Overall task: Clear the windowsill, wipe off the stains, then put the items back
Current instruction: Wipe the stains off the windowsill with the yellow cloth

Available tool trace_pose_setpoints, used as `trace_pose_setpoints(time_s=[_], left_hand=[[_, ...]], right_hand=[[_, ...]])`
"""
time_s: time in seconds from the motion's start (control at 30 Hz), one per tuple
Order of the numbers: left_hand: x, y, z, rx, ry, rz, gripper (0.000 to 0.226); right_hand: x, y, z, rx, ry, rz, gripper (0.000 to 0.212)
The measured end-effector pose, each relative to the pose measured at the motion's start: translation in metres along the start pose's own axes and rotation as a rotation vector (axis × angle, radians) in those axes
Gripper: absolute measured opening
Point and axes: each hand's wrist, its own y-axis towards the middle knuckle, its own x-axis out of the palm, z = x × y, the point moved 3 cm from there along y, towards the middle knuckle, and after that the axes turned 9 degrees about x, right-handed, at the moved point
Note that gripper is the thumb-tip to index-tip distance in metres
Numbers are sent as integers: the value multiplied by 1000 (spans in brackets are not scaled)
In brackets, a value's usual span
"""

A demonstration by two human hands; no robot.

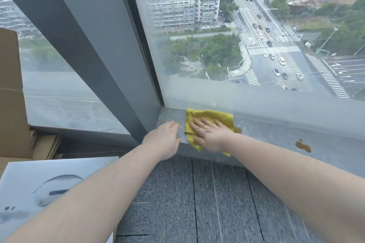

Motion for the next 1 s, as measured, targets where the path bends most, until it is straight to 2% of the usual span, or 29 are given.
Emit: trace_pose_setpoints(time_s=[0.1, 0.23, 0.33, 0.53, 0.63, 0.87, 1.0], left_hand=[[17, 8, 20, 82, 26, -70, 64], [29, 26, 35, 137, 72, -91, 67], [33, 38, 33, 133, 89, -110, 67], [33, 45, 26, 129, 110, -135, 65], [31, 48, 27, 125, 103, -147, 66], [30, 45, 27, 141, 137, -137, 67], [30, 46, 35, 117, 178, -96, 68]], right_hand=[[7, -26, 46, 91, -9, -33, 60], [13, -49, 77, 198, -15, -31, 61], [15, -42, 65, 217, -3, -16, 61], [11, -16, 28, 141, -7, 32, 61], [12, -19, 34, 131, -34, 38, 62], [20, -62, 113, 257, -34, -22, 63], [35, -93, 154, 384, 21, -1, 63]])
